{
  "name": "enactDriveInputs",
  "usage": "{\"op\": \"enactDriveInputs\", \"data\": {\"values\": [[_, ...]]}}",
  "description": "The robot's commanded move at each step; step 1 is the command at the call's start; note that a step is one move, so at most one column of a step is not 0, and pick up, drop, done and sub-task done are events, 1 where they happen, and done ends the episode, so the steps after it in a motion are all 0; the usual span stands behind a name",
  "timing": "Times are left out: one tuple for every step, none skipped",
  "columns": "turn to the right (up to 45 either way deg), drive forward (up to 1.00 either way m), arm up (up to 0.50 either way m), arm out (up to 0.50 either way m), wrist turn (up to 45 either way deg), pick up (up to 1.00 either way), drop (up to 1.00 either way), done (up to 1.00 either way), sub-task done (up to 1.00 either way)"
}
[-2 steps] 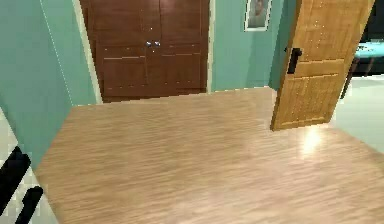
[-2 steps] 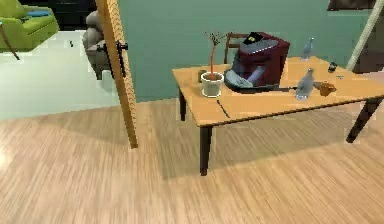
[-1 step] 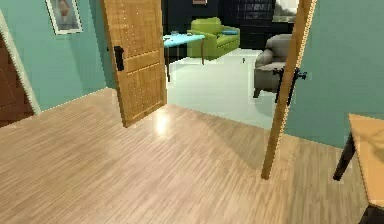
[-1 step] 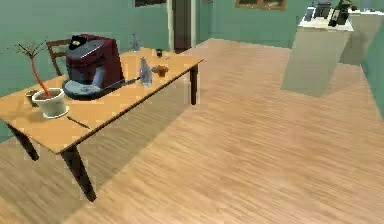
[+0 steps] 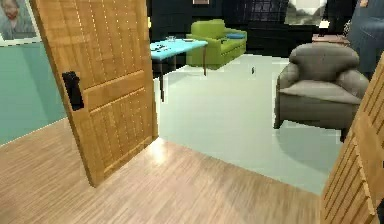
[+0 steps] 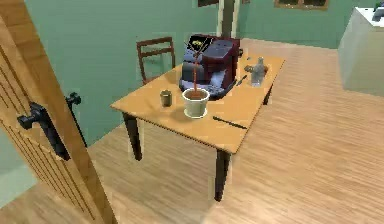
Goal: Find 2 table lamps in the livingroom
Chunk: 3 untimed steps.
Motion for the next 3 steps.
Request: {"op": "enactDriveInputs", "data": {"values": [[0.0, 1.0, 0.0, 0.0, 0.0, 0.0, 0.0, 0.0, 0.0], [0.0, 1.0, 0.0, 0.0, 0.0, 0.0, 0.0, 0.0, 0.0], [24.0, 0.0, 0.0, 0.0, 0.0, 0.0, 0.0, 0.0, 0.0]]}}
